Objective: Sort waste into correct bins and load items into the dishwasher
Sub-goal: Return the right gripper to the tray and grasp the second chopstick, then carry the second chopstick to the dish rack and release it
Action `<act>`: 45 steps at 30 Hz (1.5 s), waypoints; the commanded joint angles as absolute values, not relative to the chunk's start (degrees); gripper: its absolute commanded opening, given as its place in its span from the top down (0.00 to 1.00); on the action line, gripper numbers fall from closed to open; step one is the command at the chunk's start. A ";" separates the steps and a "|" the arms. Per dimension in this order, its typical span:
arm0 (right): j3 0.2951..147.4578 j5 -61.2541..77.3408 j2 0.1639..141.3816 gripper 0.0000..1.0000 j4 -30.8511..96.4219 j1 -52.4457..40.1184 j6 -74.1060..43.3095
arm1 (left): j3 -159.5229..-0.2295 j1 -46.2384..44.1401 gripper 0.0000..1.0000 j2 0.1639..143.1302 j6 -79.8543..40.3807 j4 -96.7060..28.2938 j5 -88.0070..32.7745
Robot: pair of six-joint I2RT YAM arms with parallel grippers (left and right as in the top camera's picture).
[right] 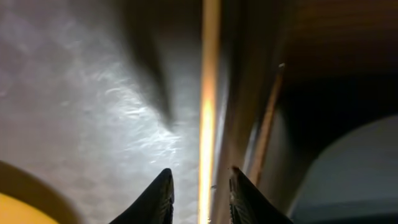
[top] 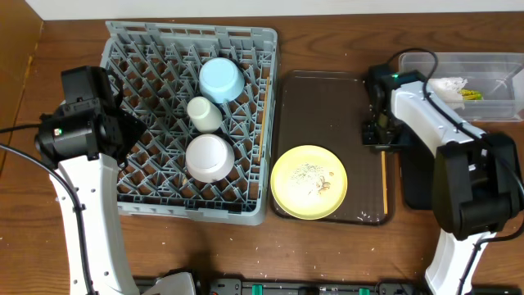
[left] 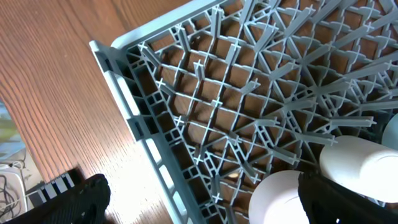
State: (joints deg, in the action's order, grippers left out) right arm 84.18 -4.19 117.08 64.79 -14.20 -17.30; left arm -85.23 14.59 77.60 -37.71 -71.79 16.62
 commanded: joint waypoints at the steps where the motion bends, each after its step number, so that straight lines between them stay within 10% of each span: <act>1: 83.59 -1.61 117.34 0.70 64.62 -12.58 -12.78 | -86.19 14.87 0.02 77.47 -38.46 -71.96 16.78; 13: 76.93 2.68 117.34 0.69 56.97 -12.03 -12.08 | -86.19 14.87 0.02 77.47 -38.46 -71.96 16.78; 19: 75.31 2.57 117.34 0.99 55.33 -12.03 -13.19 | -86.19 14.87 0.02 77.47 -38.46 -71.96 16.78; 35: 97.03 23.51 115.70 0.99 61.63 -12.08 -13.82 | -86.19 14.87 0.02 77.47 -38.46 -71.96 16.78; 45: 102.26 32.40 116.33 0.99 35.00 -20.32 -32.34 | -86.19 14.87 0.02 77.47 -38.46 -71.96 16.78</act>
State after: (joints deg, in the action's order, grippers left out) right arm 101.60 28.71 116.27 38.28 -16.32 -25.17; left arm -85.23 14.59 77.60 -37.71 -71.79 16.62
